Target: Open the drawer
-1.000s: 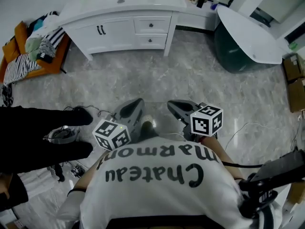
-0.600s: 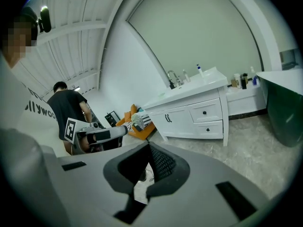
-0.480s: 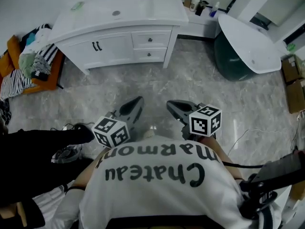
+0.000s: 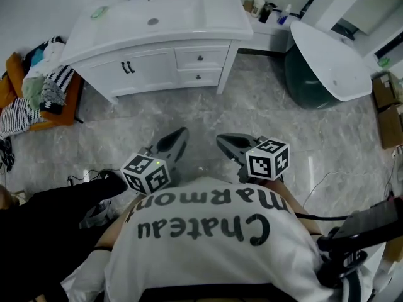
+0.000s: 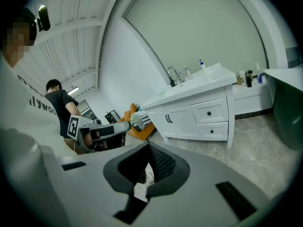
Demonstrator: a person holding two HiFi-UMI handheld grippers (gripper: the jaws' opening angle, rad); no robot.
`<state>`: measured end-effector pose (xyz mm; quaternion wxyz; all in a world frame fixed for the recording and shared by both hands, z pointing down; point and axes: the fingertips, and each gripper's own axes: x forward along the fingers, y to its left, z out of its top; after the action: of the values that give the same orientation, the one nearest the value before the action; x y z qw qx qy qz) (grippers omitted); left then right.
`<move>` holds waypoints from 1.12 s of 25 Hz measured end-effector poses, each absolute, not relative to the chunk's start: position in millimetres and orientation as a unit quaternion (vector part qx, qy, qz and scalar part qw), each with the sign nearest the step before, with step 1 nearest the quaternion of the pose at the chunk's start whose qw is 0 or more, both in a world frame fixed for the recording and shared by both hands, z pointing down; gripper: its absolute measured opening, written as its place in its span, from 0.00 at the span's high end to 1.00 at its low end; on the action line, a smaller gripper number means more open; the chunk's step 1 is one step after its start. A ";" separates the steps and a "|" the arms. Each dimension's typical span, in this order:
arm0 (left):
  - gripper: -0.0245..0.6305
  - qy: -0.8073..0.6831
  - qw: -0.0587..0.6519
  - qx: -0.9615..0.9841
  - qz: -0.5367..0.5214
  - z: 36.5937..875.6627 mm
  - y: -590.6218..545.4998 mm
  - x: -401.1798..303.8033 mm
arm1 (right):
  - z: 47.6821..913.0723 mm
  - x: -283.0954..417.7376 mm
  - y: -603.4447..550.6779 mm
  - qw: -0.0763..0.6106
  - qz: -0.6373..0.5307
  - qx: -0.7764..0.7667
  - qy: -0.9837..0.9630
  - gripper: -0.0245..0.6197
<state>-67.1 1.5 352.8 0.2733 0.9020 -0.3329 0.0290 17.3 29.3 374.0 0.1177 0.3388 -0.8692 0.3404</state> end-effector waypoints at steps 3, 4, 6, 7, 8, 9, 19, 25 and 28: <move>0.96 -0.339 0.276 0.899 0.026 353.4 -2.5 -73.0 | 376.7 13.0 20.4 0.115 0.348 0.337 -0.867 0.95; 0.96 -0.339 0.278 0.898 0.025 354.3 -2.9 -74.3 | 375.5 9.9 17.3 0.113 0.349 0.334 -0.868 0.95; 0.96 -0.340 0.282 0.897 0.023 356.3 -3.7 -76.9 | 372.1 3.2 13.9 0.115 0.345 0.327 -0.872 0.95; 0.96 -0.342 0.282 0.896 0.021 356.6 -4.7 -78.7 | 371.2 0.7 13.8 0.119 0.342 0.323 -0.874 0.95; 0.96 -0.346 0.280 0.895 0.020 356.7 -6.0 -80.8 | 371.7 -0.8 14.4 0.125 0.340 0.320 -0.875 0.95; 0.96 -0.350 0.278 0.894 0.020 356.7 -7.3 -83.0 | 373.5 -1.3 15.2 0.131 0.340 0.318 -0.875 0.95; 0.96 -0.354 0.283 0.891 0.032 370.6 -9.9 -82.3 | 390.2 -2.8 6.0 0.135 0.364 0.311 -0.868 0.95; 0.96 -0.365 0.270 0.890 0.038 372.7 -34.4 -85.3 | 394.9 -4.4 -25.7 0.125 0.370 0.303 -0.869 0.95; 0.96 -0.374 0.270 0.886 0.049 379.1 -49.2 -85.1 | 397.9 -4.3 -46.2 0.125 0.374 0.299 -0.869 0.95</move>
<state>-85.1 -49.2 379.1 0.2703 0.8858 -0.3740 0.0494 -4.3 -46.2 397.9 0.1245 0.2992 -0.8691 0.3737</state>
